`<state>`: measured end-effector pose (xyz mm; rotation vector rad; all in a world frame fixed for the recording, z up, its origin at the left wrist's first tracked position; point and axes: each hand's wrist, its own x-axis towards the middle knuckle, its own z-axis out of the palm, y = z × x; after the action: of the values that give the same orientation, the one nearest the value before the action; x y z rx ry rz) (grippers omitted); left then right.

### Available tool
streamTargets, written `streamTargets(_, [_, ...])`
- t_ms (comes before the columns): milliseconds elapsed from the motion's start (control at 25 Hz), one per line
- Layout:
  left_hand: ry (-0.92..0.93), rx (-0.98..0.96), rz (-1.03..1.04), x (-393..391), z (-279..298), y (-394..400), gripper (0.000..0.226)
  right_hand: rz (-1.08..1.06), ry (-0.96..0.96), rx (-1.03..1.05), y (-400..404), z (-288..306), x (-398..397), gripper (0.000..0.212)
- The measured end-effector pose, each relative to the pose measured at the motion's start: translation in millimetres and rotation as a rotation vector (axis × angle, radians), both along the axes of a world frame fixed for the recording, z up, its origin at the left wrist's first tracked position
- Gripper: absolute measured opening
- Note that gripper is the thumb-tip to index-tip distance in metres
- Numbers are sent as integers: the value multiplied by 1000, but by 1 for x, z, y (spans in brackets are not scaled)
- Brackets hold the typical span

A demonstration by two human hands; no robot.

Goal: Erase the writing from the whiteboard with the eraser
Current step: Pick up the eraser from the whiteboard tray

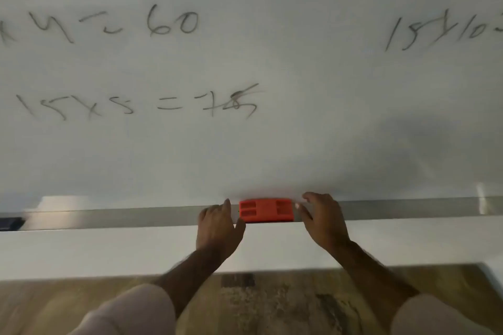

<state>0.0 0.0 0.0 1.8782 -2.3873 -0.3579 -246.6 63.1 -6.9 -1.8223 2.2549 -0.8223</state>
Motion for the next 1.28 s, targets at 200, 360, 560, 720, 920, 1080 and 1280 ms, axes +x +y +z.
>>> streamTargets(200, [193, 191, 48, -29, -7, 6, 35, -44, -129, 162, -4, -17, 21, 18])
streamTargets(360, [317, 240, 112, -32, -3, 4, 31, -43, -313, 105, -2, -20, 33, 28])
streamTargets(560, [615, 170, 209, -18, 12, 7, 39, -21, -471, -101, 6, -1, 46, 38])
streamTargets(720, [783, 124, 218, 0, 26, 6, 77, 37, -444, -161, 6, 23, 58, 55])
streamTargets(920, [832, -47, 102, 14, 62, -1, 79, 78, -315, -280, -5, 66, 68, 70])
streamTargets(1080, [853, -240, 18, 24, 102, -12, 69, 132, -216, -405, -20, 103, 76, 74])
streamTargets(1280, [827, -385, -83, 45, 152, -28, 62, 136, -9, -557, -36, 151, 80, 69])
